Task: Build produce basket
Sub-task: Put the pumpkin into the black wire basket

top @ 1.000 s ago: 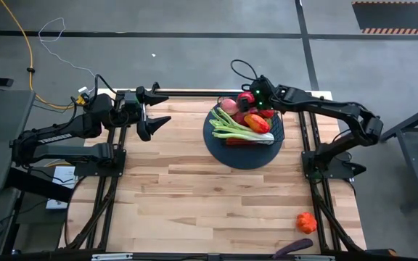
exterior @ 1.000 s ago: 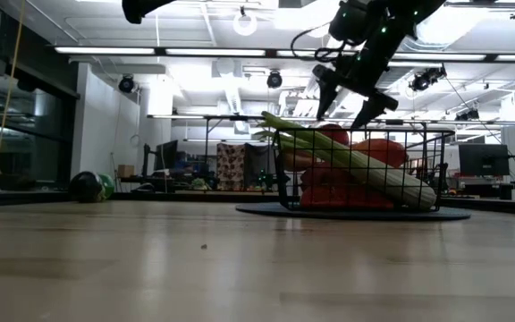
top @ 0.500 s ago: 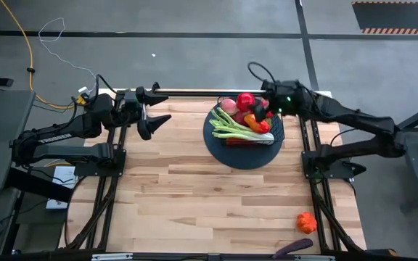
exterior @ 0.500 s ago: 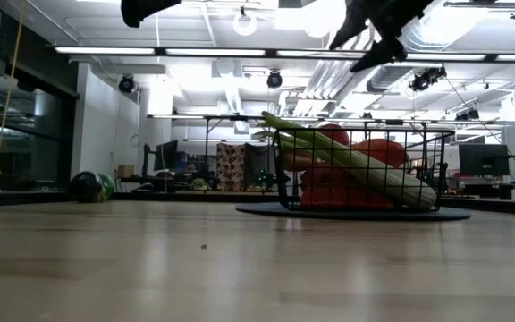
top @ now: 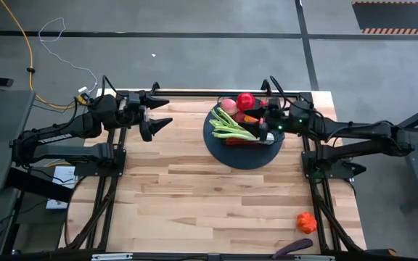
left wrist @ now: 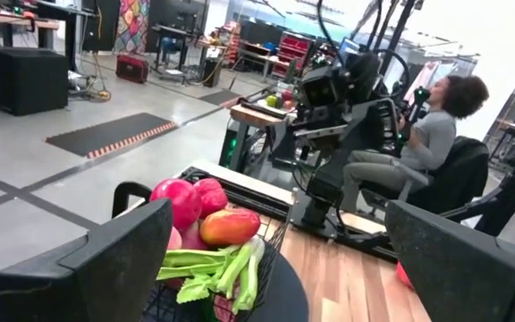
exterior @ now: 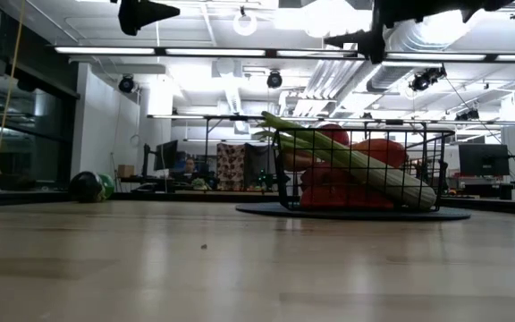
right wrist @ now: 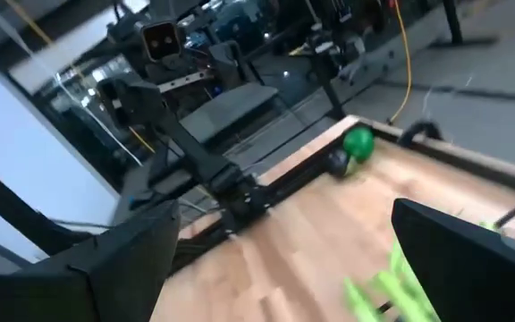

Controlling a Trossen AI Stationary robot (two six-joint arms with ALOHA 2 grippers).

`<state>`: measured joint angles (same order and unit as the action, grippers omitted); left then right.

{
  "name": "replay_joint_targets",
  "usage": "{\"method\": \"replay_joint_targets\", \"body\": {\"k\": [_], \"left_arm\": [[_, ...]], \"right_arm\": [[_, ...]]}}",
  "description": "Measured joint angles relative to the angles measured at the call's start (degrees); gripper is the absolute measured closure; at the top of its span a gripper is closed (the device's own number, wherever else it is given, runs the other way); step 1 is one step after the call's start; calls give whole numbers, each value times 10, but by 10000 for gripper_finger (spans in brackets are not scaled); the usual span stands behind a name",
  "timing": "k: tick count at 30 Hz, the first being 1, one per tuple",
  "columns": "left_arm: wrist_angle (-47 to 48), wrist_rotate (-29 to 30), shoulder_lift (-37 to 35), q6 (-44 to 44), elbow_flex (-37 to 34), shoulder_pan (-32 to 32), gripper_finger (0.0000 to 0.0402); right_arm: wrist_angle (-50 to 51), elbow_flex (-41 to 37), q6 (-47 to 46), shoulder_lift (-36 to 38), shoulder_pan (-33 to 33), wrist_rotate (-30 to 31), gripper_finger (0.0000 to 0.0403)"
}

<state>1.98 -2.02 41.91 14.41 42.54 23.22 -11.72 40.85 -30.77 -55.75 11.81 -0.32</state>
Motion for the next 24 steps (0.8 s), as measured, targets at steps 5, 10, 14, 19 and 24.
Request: {"method": "replay_joint_targets", "body": {"k": [5, 10, 14, 19, 24], "left_arm": [[0, 3, 0, 0, 0, 0, 4], [0, 25, 0, 0, 0, 0, 4], [0, 42, 0, 0, 0, 0, 4], [0, 23, 0, 0, 0, 0, 4], [6, 28, 0, 0, 0, 0, 4]], "right_arm": [[4, 15, 103, 0, 0, 1, 6], [1, 26, 149, 0, 0, -3, 6], [3, 26, 167, 0, 0, -4, 6], [3, 26, 156, 0, 0, -33, 6], [217, 103, 86, -12, -31, -32, 6]]}}
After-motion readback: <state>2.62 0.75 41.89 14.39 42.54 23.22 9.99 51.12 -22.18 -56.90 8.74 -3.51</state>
